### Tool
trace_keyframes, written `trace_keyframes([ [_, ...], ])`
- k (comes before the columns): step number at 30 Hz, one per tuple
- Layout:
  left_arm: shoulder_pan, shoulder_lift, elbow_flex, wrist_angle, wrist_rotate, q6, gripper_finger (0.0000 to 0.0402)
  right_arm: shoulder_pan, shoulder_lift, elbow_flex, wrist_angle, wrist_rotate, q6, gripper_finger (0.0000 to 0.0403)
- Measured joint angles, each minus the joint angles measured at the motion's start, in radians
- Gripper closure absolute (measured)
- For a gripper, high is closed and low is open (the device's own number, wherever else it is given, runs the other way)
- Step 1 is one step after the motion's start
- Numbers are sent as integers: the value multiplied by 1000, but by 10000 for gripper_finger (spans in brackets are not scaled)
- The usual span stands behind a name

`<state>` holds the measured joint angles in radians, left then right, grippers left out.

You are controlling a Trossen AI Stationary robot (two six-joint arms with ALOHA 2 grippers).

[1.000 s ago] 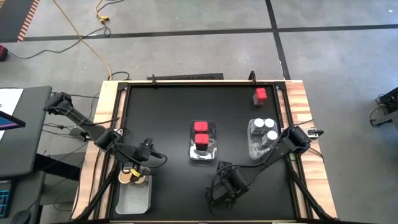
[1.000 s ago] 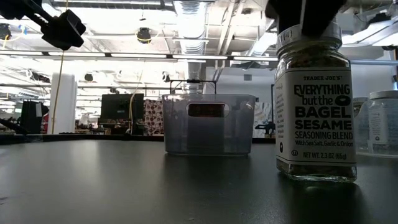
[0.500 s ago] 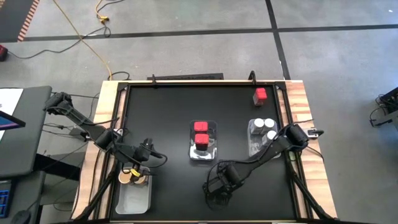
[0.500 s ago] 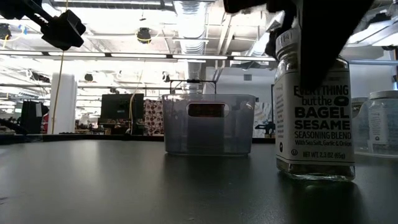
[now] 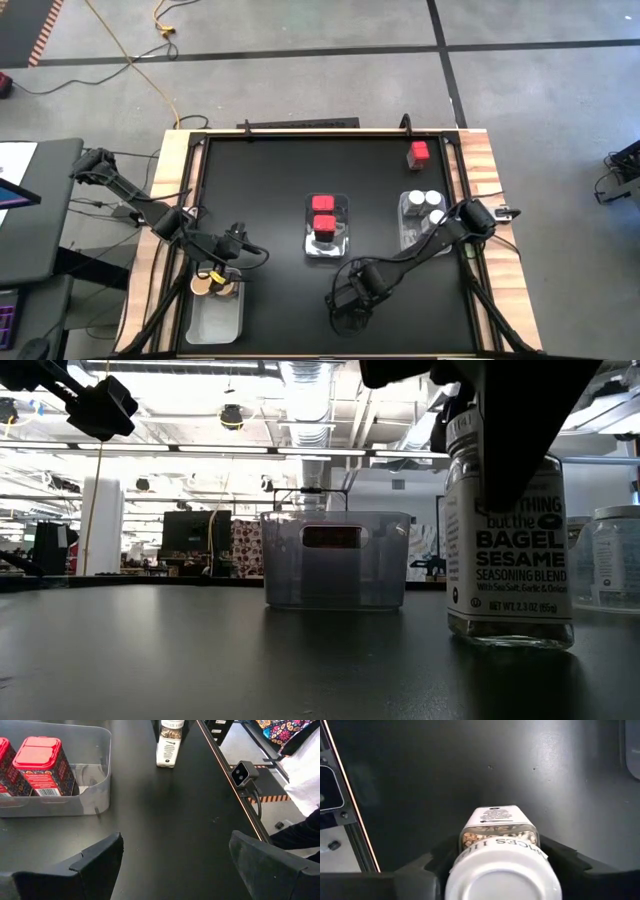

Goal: Sort spices by type
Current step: Put the white seasoning bottle into the transparent bin

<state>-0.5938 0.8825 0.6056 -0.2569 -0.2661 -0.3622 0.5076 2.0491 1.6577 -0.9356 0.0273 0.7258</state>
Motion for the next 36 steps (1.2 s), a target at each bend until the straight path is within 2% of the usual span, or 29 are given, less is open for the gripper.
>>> trace_keyframes([
  [3, 0, 0, 0, 0, 0, 0, 52, 0, 0, 0, 0, 0, -3, 181],
  [9, 0, 0, 0, 0, 0, -12, 52, 1, -2, 4, -23, -3, -53, 183],
  [15, 0, 0, 0, 0, 0, -52, 52, -2, -55, 43, -172, -5, -65, 183],
  [19, 0, 0, 0, 2, 0, -75, 52, -7, -120, 59, -298, -3, -74, 180],
  [23, 0, 0, 0, 3, -1, -102, 52, -2, -197, 58, -354, 73, -155, 173],
  [29, 0, 0, 0, 3, -9, -145, 52, -4, -332, 49, -488, 130, -228, 182],
  [36, 0, 0, 0, 3, -36, -219, 52, -11, -565, -90, -563, 218, -259, 182],
])
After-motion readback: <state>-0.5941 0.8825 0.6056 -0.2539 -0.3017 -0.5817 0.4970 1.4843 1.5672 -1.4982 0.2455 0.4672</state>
